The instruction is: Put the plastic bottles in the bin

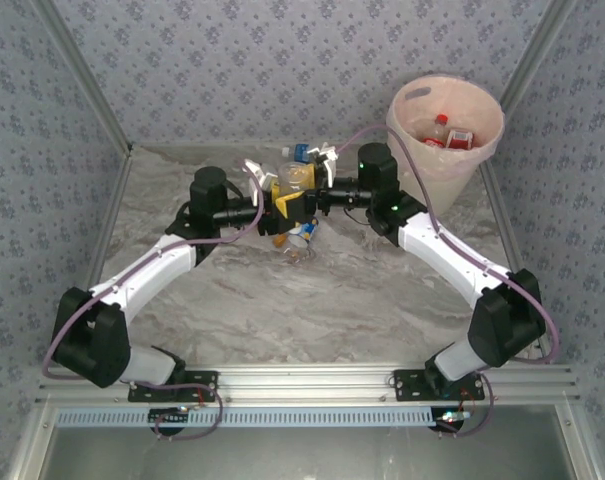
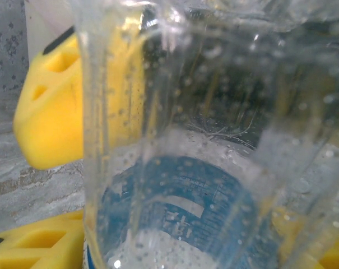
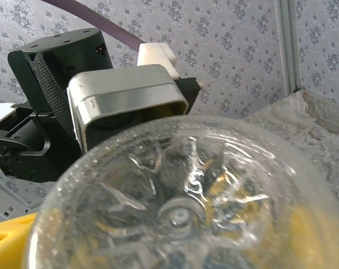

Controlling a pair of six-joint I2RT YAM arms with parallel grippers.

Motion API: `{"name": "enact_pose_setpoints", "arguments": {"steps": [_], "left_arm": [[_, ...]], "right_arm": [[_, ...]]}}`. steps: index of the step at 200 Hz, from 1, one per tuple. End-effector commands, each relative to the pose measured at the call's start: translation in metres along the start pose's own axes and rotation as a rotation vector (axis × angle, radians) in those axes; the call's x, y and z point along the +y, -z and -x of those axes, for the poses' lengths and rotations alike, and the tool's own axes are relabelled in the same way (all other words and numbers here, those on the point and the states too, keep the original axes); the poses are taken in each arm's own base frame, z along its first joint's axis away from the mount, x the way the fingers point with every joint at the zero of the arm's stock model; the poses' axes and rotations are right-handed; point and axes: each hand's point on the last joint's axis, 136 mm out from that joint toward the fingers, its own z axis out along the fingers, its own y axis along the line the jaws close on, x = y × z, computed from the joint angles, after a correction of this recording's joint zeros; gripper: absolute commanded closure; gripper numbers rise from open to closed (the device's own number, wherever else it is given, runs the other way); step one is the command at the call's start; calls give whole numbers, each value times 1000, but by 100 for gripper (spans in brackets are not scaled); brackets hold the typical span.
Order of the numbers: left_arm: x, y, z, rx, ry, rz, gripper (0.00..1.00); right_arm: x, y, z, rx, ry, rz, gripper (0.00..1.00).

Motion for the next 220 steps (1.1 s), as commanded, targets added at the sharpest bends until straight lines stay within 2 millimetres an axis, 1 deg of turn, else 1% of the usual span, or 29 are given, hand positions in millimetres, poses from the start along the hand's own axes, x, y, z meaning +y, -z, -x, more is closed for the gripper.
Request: {"name": "enact_pose_setpoints", "arguments": {"steps": [1, 3, 13, 26, 72, 91, 103, 114, 126, 150, 180, 203, 220], "left_arm": [[-11, -1, 14, -18, -51, -40, 37], [-11, -1, 14, -17, -51, -41, 37], [-12, -1, 14, -16, -52, -44, 37], [-13, -1, 13, -15, -57, -50, 37], [-14, -1, 11, -15, -65, -47, 34], [-12, 2, 11, -22, -69, -27, 28], [-11, 3, 12, -28, -71, -9, 20], [-10, 5, 12, -35, -76, 4, 9], [-12, 7, 12, -42, -89, 5, 3], [-23, 15, 13, -59, -127, -3, 2], [-20, 28, 18, -77, -155, 95, 2], [-29, 41, 23, -107, -204, 122, 2], [-23, 52, 28, -141, -223, 213, 2]], "right_arm": [[3, -4, 7, -2, 17, 11, 3], [3, -4, 8, -2, 16, 9, 4], [-1, -5, 8, -6, 3, -9, 13], [-6, -5, 10, -20, -14, -28, 22], [-19, 0, 18, -58, -41, -87, 40], [-24, 6, 23, -81, -51, -110, 48], [-26, 10, 25, -94, -56, -122, 52], [-27, 15, 28, -106, -54, -131, 53], [-30, 24, 29, -105, -45, -158, 54], [-39, 48, 31, -106, -29, -239, 54], [-50, 81, 34, -94, -20, -362, 54], [-59, 106, 38, -73, -8, -469, 54], [-66, 127, 46, -73, 4, -553, 54]]}}
